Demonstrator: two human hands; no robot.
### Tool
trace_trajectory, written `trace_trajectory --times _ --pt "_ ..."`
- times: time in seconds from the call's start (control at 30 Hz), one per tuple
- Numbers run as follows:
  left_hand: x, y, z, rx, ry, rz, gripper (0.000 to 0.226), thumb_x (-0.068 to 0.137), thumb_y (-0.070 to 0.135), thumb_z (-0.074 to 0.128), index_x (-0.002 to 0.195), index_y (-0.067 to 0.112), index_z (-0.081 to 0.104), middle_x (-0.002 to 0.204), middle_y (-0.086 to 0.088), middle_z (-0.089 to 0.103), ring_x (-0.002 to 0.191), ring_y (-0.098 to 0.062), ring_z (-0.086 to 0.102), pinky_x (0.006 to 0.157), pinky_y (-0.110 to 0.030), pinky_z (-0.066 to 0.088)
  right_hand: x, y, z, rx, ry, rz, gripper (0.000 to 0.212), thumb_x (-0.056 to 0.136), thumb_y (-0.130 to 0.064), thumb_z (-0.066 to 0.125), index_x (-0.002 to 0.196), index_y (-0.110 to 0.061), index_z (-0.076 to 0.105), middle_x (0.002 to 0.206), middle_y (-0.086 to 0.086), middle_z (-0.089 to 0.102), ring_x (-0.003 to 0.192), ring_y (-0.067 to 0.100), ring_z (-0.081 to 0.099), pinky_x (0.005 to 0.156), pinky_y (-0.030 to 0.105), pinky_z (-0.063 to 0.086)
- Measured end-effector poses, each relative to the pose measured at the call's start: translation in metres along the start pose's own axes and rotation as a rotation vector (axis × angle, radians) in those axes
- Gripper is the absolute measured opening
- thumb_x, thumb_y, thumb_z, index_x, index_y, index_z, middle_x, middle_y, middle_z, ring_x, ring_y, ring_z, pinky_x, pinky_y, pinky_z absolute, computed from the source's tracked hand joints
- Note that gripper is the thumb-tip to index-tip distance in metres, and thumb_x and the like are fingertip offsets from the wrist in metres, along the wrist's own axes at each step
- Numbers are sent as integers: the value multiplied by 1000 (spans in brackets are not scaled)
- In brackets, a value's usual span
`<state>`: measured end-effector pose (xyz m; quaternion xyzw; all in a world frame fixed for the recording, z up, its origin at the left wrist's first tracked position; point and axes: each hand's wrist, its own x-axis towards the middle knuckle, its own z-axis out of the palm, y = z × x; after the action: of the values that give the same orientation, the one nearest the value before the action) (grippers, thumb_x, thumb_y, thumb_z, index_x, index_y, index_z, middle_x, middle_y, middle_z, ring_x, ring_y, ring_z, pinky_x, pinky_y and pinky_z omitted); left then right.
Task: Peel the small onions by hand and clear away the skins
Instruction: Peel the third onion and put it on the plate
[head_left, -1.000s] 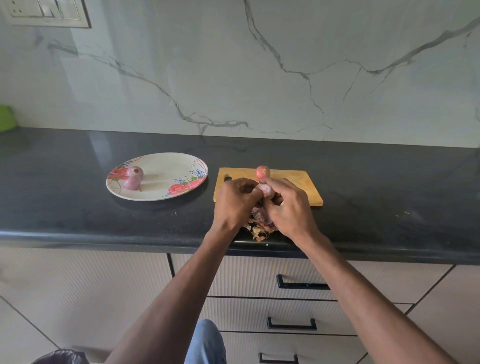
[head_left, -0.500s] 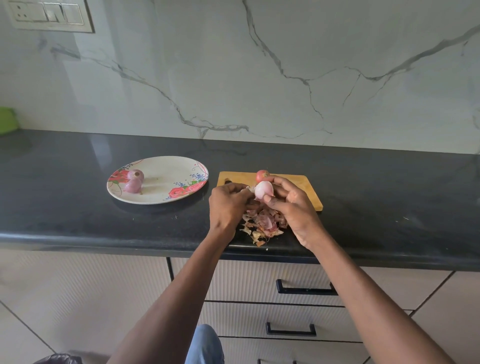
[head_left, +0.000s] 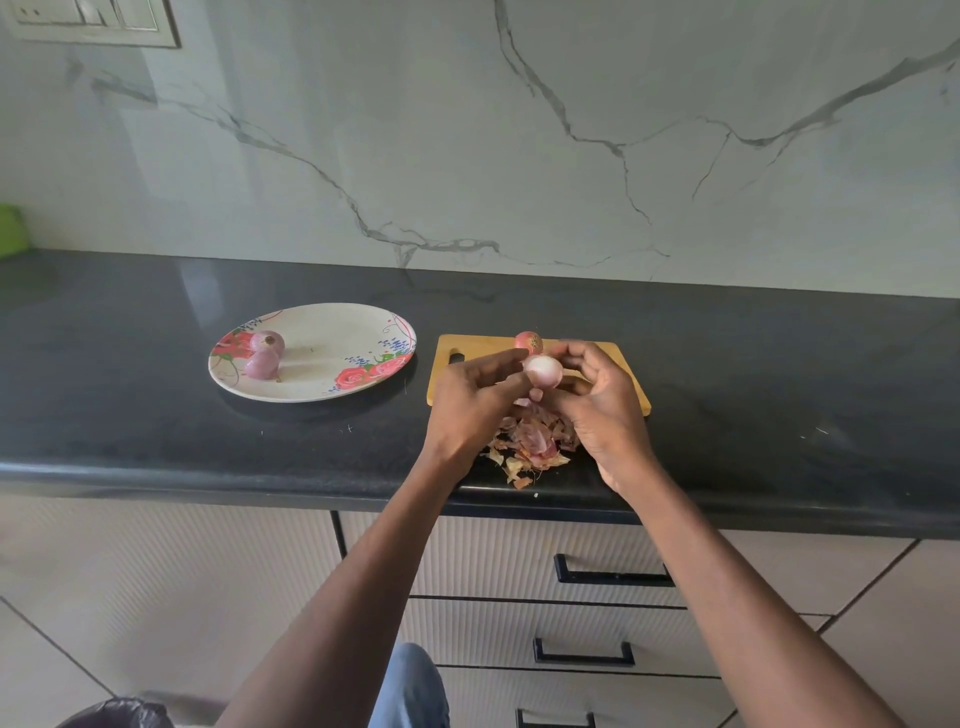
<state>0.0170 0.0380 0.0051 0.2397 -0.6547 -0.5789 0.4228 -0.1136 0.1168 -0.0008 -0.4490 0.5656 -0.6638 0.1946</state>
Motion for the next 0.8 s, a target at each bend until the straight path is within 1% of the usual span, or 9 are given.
trace_trajectory --times 0.07,0.13,0.23,0.3,0.43,0.57,0.67,0.73,0.8 --pt "0 0 0 -5 -10 13 31 90 11 74 121 8 73 101 -5 78 94 -22 76 83 -44 62 -2 -2 1 -24 -17 -17 44 80 -4 82 120 -18 71 118 -4 73 110 13 69 93 41 59" --pt "-1 0 -1 21 5 45 27 90 5 71 117 7 74 98 -5 79 92 -23 76 82 -42 62 -2 -2 1 -62 -8 -18 45 81 -6 82 124 -15 72 119 -3 74 108 11 70 92 40 59" --pt "-3 0 0 109 33 101 25 89 0 66 110 8 77 91 -1 79 86 -16 76 77 -32 61 0 1 2 -170 8 -76 43 82 -11 82 124 -15 72 120 -1 73 109 12 69 93 42 59" --pt "-4 2 1 196 45 146 23 88 3 68 108 9 78 91 3 78 83 -8 75 74 -23 59 -1 4 3 -263 17 -154 39 84 -14 81 122 -15 73 121 -1 72 111 14 68 95 43 57" --pt "-6 3 2 263 47 202 17 90 15 73 105 11 79 91 4 78 82 -2 73 73 -18 57 -2 4 5 -356 34 -224 36 85 -16 80 121 -15 74 117 -1 73 109 13 69 93 41 58" --pt "-6 4 0 260 66 186 15 89 12 74 103 7 79 84 5 76 76 -4 73 72 -23 60 -3 1 5 -315 9 -167 40 84 -11 80 123 -13 72 114 0 75 102 9 71 89 37 60" --pt "-6 6 -3 179 41 153 13 90 4 72 99 10 78 78 10 75 73 -7 73 70 -20 58 -4 -1 4 -225 -7 -105 41 84 -8 80 123 -12 71 117 0 74 104 7 70 92 36 59" --pt "-5 5 -5 69 17 105 13 90 1 70 99 9 76 80 2 77 74 -14 74 69 -24 59 -4 -3 3 -147 -25 -60 39 84 -4 78 120 -15 68 118 -1 74 109 10 69 95 40 58" --pt "-3 5 -5 14 -1 70 18 91 0 68 108 2 75 90 -6 78 81 -22 76 71 -27 60 -4 -4 1 -86 -50 -16 38 86 0 75 119 -15 65 116 0 74 109 12 69 96 42 57"
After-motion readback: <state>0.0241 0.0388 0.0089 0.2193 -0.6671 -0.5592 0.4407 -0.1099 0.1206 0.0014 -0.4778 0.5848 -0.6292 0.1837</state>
